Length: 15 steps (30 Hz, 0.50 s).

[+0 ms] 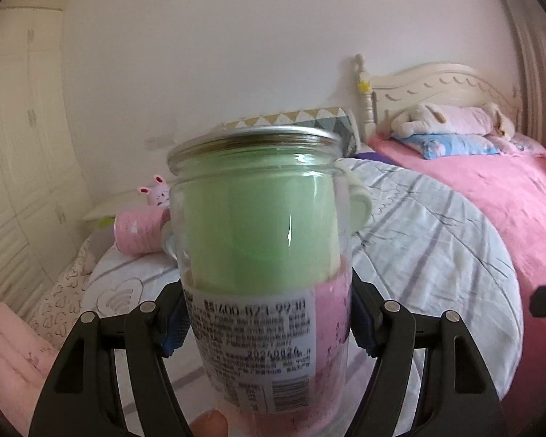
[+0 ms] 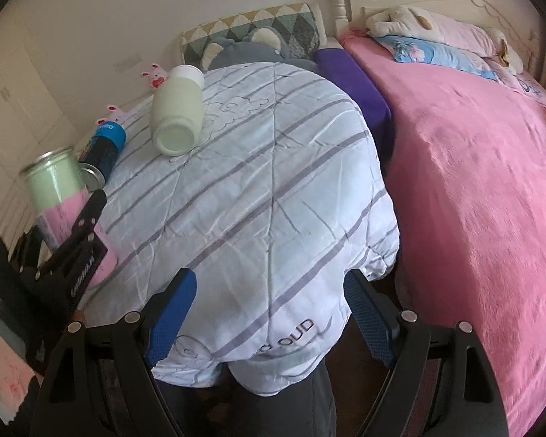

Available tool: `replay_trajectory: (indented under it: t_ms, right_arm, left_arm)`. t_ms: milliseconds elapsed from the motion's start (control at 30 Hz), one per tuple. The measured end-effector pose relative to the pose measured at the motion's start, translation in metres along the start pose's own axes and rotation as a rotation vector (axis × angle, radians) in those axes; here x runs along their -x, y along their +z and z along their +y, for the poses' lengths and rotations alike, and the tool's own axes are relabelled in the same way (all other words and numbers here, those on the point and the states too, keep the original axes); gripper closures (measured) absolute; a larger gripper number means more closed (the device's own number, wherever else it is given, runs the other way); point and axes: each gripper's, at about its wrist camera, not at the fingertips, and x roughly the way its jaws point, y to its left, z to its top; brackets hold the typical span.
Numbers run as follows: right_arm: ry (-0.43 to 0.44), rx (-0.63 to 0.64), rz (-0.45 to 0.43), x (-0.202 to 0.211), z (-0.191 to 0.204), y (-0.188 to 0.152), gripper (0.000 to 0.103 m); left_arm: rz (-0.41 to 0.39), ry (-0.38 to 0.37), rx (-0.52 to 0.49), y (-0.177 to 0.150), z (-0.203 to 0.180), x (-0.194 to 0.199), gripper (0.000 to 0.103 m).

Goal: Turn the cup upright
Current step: 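Lift the jar with the left gripper and rotate it open end up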

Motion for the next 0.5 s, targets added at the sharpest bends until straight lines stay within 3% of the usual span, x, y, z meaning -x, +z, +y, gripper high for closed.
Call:
replay_trajectory:
  t_ms: [167,267,333,500]
  right_arm:
    - [-0.006,0.034,-0.006,0.004,0.018,-0.006,0.019]
    - [-0.002,0.043,-0.011,0.007,0.026,-0.007,0.019]
    - [-0.003,0.047,-0.017,0.01,0.029,-0.009,0.019]
    - [0.008,0.051,-0.036,0.019,0.034,-0.011,0.019]
  left_arm:
    - [0.008,-0.013,-0.005,-0.007,0.004,0.009,0.028]
    - [0.005,0.02,-0.045,-0.006,0.002,0.015,0.001]
    - [-0.014,0.007,-0.049,-0.006,0.002,0.021,0.0]
    - [0.033,-0.025,-0.066,-0.003,0.0,0.022,0.0]
